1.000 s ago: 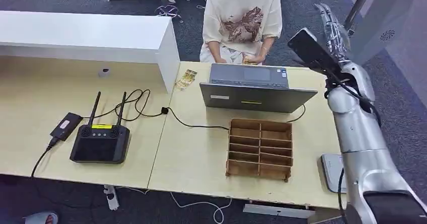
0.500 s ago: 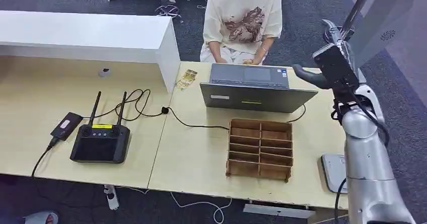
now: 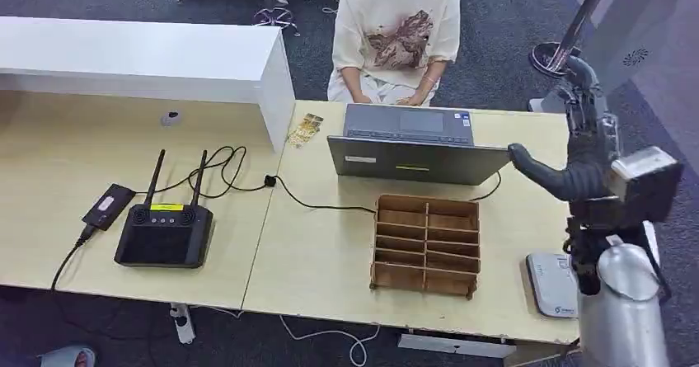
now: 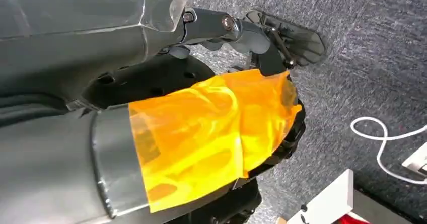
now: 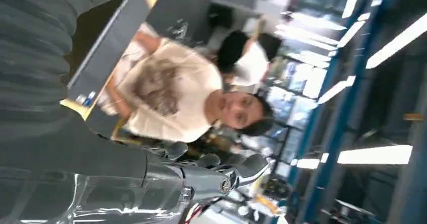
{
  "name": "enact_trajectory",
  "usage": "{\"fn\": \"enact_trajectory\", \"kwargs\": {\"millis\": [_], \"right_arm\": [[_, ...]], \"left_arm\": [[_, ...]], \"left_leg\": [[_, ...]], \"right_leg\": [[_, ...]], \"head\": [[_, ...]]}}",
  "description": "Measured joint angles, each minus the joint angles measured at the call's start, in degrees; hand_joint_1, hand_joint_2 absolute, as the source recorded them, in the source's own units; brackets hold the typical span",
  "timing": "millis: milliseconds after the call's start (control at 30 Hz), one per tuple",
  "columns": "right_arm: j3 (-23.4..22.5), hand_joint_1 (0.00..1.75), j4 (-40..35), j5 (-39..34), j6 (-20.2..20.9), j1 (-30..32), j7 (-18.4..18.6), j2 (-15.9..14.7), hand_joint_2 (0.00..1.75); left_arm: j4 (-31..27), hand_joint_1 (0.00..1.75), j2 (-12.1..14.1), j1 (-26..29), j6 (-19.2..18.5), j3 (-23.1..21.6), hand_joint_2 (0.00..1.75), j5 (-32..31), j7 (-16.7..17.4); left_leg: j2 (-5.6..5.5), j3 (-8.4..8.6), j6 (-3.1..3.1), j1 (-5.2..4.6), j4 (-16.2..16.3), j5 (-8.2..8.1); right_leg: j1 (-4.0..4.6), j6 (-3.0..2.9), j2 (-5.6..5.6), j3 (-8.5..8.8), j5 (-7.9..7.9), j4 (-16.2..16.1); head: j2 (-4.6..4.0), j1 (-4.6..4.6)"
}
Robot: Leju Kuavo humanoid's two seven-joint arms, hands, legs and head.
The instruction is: Pass the card to the sensor for recognition and then transmit it.
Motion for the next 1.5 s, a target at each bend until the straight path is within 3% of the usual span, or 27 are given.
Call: {"fn": "enact_trajectory", "kwargs": {"millis": [133,333,467,667,967,1100,1167,1233,1267,1333,1367,1433,1467,1500], "right_arm": [[-4.33,0.00,-6.88,-13.44,8.15,8.97,-3.67,0.92,1.75],[-8.28,0.00,-12.17,-21.57,13.03,16.53,-5.39,2.34,1.75],[-11.92,0.00,-16.01,-29.77,17.48,21.72,-7.51,6.20,1.75],[-16.89,0.00,-18.90,-32.19,19.29,25.98,-7.64,10.47,1.75],[-19.06,0.00,-19.55,-32.34,19.75,26.52,-7.25,12.35,1.75],[-20.87,0.00,-19.60,-37.42,19.25,27.27,-6.11,13.79,1.75],[-23.63,0.00,-19.68,-43.64,17.92,27.82,-4.48,15.84,1.75],[-28.04,0.00,-19.86,-48.68,14.72,28.14,-2.75,19.03,1.75],[-30.41,0.00,-20.10,-48.03,11.24,28.37,-3.56,20.62,1.75],[-33.48,0.00,-22.53,-39.59,-2.20,30.16,-10.57,22.80,1.75],[-33.63,0.00,-24.81,-30.36,-11.32,31.42,-16.12,23.75,1.75],[-33.33,0.00,-28.63,-6.23,-28.98,32.09,-23.68,25.27,1.75],[-33.17,0.00,-30.49,9.66,-38.58,32.03,-25.26,25.68,1.75],[-32.98,0.00,-32.37,27.19,-45.37,32.03,-24.62,25.73,1.75]], "left_arm": [[-0.04,0.00,-0.31,0.02,0.50,0.00,0.00,0.11,-0.20],[-0.13,0.00,-0.39,0.08,0.61,0.00,0.00,0.24,-0.61],[-0.20,0.00,-0.55,0.17,0.74,0.00,0.00,0.72,-1.11],[-0.59,0.00,-0.92,0.24,0.87,0.02,0.00,0.98,-1.18],[-0.70,0.00,-0.94,0.24,0.87,0.09,0.00,1.01,-1.18],[-0.74,0.00,-1.01,0.26,0.94,0.13,0.00,1.42,-1.20],[-0.87,0.00,-1.25,0.28,1.18,0.42,0.00,1.92,-1.44],[-0.94,0.00,-1.51,0.32,1.70,0.66,0.00,2.36,-1.64],[-0.96,0.00,-1.71,0.34,1.73,0.72,0.00,2.21,-1.60],[-1.12,0.00,-2.08,0.42,1.77,0.70,0.00,0.87,-1.18],[-1.22,0.00,-2.38,0.40,2.51,0.66,0.00,0.44,-1.29],[-1.49,0.00,-2.91,0.44,3.34,0.44,0.00,-0.33,-2.32],[-1.55,0.00,-3.06,0.43,3.28,0.22,0.00,-0.83,-2.49],[-1.57,0.00,-3.06,0.43,3.17,-0.06,0.00,-1.18,-2.78]], "left_leg": [[0.01,-0.01,0.02,0.00,-0.01,-0.04],[0.10,0.04,0.02,0.00,-0.01,-0.04],[0.04,0.03,0.02,0.00,-0.02,-0.04],[0.13,0.04,0.01,0.00,-0.02,-0.05],[0.13,0.05,0.02,-0.01,-0.01,-0.04],[0.10,0.06,0.02,-0.01,-0.01,-0.04],[0.12,0.07,0.02,-0.01,-0.01,-0.04],[0.12,0.06,0.01,-0.01,-0.01,-0.05],[0.10,0.05,0.02,-0.01,-0.01,-0.05],[0.00,0.00,0.05,-0.06,-0.01,-0.07],[0.03,-0.02,0.05,-0.08,-0.01,-0.08],[0.16,0.06,-0.02,-0.09,-0.03,-0.19],[0.18,0.10,-0.06,-0.09,-0.03,-0.24],[0.19,0.13,-0.02,-0.08,-0.04,-0.27]], "right_leg": [[0.00,0.00,-0.02,0.01,-0.03,-0.03],[-0.01,0.00,0.08,-0.01,-0.03,-0.03],[0.00,0.00,-0.03,0.02,-0.03,-0.02],[-0.01,0.00,0.15,-0.01,-0.03,-0.02],[-0.02,0.00,0.13,0.01,0.00,-0.02],[-0.02,0.00,0.08,0.01,-0.01,-0.03],[-0.01,-0.01,0.10,0.00,-0.01,-0.03],[-0.01,-0.01,0.10,-0.02,-0.02,-0.03],[-0.01,0.00,0.08,-0.02,-0.04,-0.04],[-0.06,0.01,-0.06,0.01,-0.11,-0.02],[-0.07,0.02,-0.03,0.00,-0.12,0.00],[-0.07,0.01,0.29,0.01,-0.11,0.01],[-0.07,0.01,0.34,0.03,-0.12,0.04],[-0.07,-0.01,0.34,0.06,-0.14,0.06]], "head": [[0.00,0.00],[0.00,0.00],[0.00,0.00],[0.00,0.00],[0.00,0.00],[0.00,0.00],[0.00,0.00],[0.00,-0.04],[0.00,0.02],[0.00,0.02],[0.00,0.00],[0.00,-0.02],[0.00,-0.02],[0.00,-0.04]]}}
